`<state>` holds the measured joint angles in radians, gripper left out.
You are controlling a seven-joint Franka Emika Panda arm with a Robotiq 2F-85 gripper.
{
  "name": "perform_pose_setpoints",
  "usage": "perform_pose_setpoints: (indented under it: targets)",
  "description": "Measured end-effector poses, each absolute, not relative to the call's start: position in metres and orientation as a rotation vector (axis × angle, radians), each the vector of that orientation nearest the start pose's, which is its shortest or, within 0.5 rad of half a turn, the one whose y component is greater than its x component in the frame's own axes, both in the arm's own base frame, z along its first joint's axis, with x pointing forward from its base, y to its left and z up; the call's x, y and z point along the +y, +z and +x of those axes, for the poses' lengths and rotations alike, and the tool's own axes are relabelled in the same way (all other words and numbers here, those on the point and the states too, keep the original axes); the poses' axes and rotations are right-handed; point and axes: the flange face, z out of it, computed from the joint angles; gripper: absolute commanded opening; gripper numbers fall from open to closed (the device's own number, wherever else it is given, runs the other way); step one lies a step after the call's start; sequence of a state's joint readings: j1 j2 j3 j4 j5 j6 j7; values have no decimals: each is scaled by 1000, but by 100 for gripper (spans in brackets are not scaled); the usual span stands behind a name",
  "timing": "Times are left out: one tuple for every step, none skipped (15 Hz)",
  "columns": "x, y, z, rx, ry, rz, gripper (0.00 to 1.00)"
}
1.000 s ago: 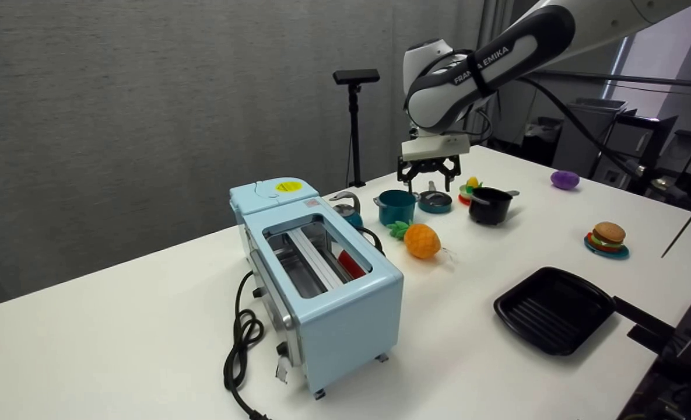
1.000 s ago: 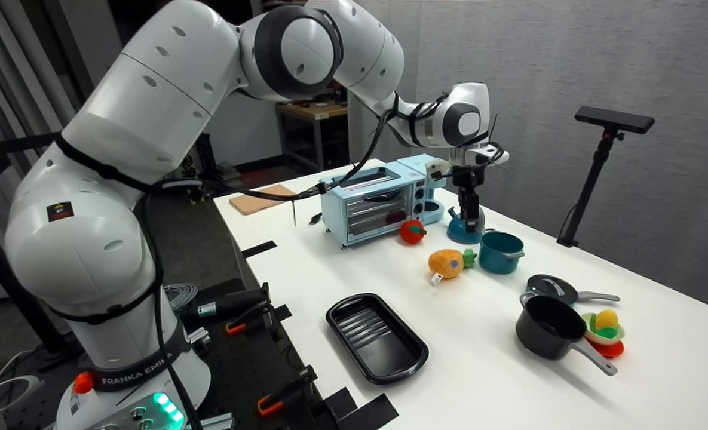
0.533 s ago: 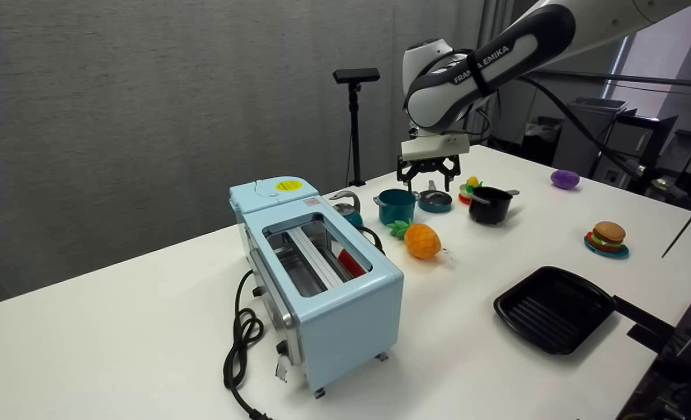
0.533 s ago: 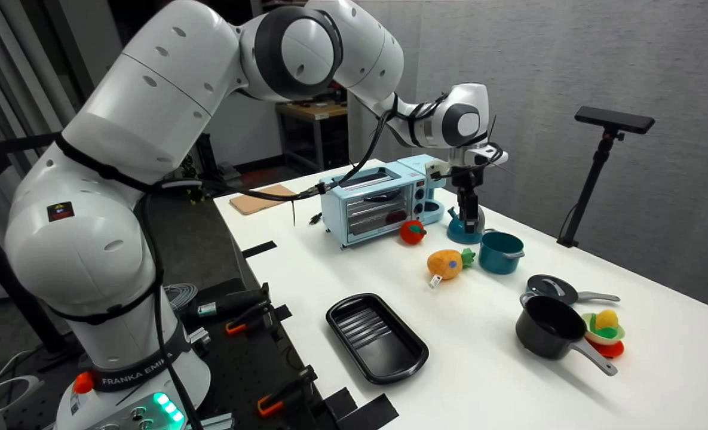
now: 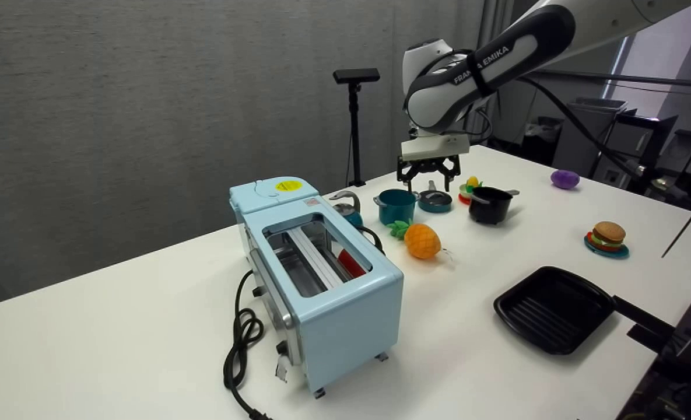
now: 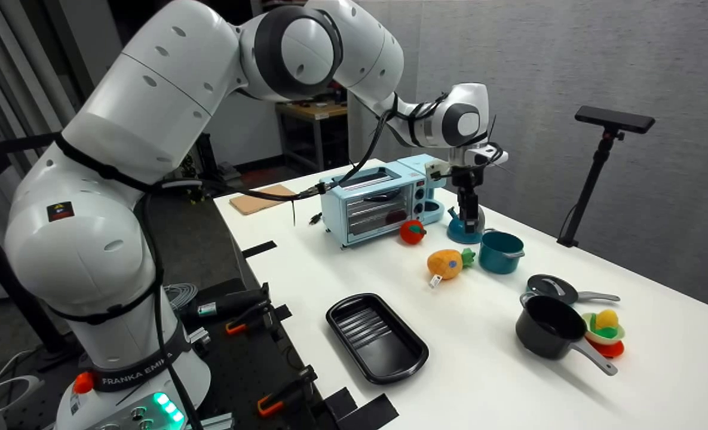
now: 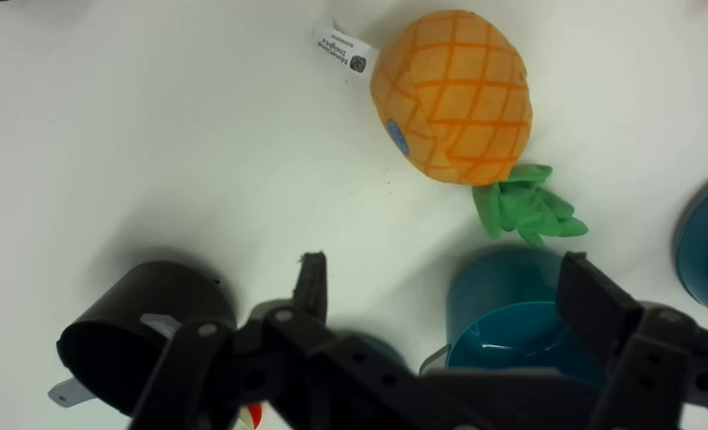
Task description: Move the pineapple plushy backwards
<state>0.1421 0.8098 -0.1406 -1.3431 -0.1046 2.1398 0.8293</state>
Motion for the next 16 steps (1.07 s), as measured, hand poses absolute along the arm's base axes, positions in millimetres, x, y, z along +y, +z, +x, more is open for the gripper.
perform_pose_setpoints:
  targets:
    - [20, 246, 739, 1180, -117, -3099, 100]
    - [20, 246, 739, 1180, -117, -3099, 100]
    - [20, 246, 739, 1180, -117, -3099, 100]
    - [20, 246, 739, 1180, -117, -3099, 100]
    - [20, 246, 739, 1180, -117, -3099, 100]
    - [20, 246, 739, 1180, -117, -3099, 100]
    - [20, 246, 739, 1180, -117, -3099, 100]
    - [20, 246, 739, 1180, -117, -3099, 100]
    - [20, 246, 739, 1180, -117, -3099, 100]
    - [20, 246, 739, 1180, -117, -3099, 100]
    - [20, 246, 739, 1180, -117, -3099, 100]
    - [20, 246, 739, 1180, -117, -3099, 100]
    - [20, 246, 739, 1180, -117, -3099, 100]
    - [20, 246, 739, 1180, -117, -3099, 100]
    - [20, 246, 739, 1180, -117, -3099, 100]
    - [20, 246, 739, 1180, -117, -3099, 100]
